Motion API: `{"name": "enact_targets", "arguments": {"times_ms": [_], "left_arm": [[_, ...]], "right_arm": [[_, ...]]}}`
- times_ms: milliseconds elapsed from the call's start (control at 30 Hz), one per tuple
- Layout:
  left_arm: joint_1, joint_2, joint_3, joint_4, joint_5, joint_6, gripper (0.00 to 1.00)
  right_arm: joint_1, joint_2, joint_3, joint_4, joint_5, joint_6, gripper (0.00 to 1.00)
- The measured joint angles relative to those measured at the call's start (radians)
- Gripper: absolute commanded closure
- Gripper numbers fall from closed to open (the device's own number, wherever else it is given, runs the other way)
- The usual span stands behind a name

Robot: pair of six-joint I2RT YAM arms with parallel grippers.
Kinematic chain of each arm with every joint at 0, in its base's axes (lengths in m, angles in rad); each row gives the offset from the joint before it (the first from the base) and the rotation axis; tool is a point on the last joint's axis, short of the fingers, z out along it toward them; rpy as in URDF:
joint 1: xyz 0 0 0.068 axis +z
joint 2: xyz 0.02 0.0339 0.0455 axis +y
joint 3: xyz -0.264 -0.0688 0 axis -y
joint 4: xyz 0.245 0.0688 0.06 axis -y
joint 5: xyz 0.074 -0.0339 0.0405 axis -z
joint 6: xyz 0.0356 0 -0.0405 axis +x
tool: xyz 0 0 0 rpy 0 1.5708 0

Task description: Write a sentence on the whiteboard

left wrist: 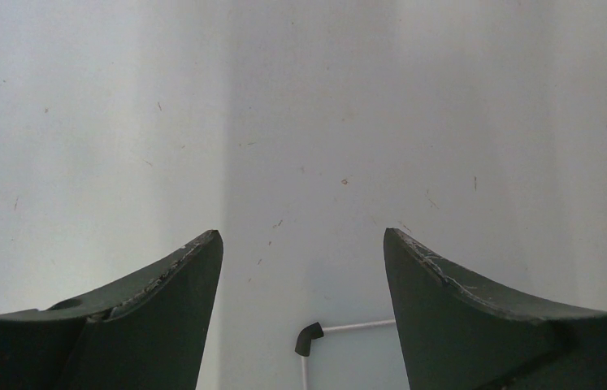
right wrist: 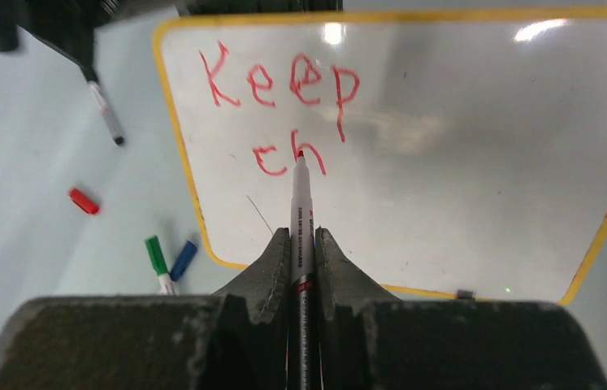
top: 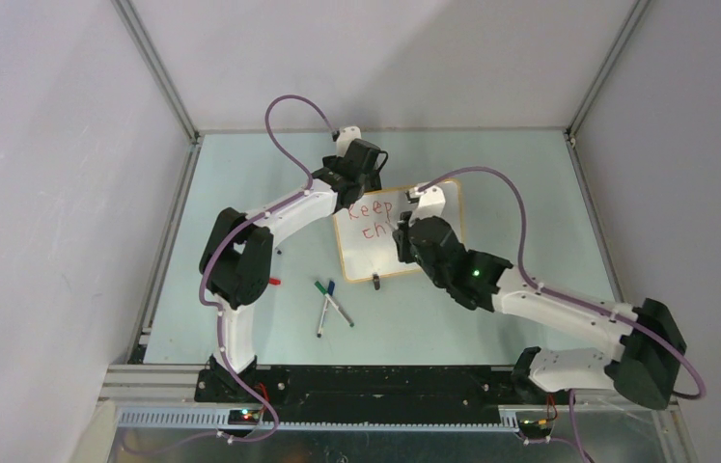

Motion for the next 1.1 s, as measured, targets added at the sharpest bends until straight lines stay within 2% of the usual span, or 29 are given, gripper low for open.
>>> {"name": "enact_targets", "arguments": {"times_ms": [300,500,800,1100], "left_arm": [[0.000,0.000,0.000,0.000,0.002,0.000,0.21],[0.000,0.000,0.000,0.000,0.002,0.000,0.21],[0.000,0.000,0.000,0.001,0.002,-0.001,0.21],[0.000,0.000,0.000,0.001,0.001,-0.001,0.21]], "right_arm": [[-0.060,-0.144,-0.008,0.081,-0.033,-0.083,1.00],[-0.132,-0.135,-0.008,0.096,-0.099,-0.080,1.00],[-0.116,-0.040,-0.009,0.102,-0.156,-0.054,1.00],[-0.035,-0.011,-0.009,0.124,-0.101,-0.052,1.00]]}}
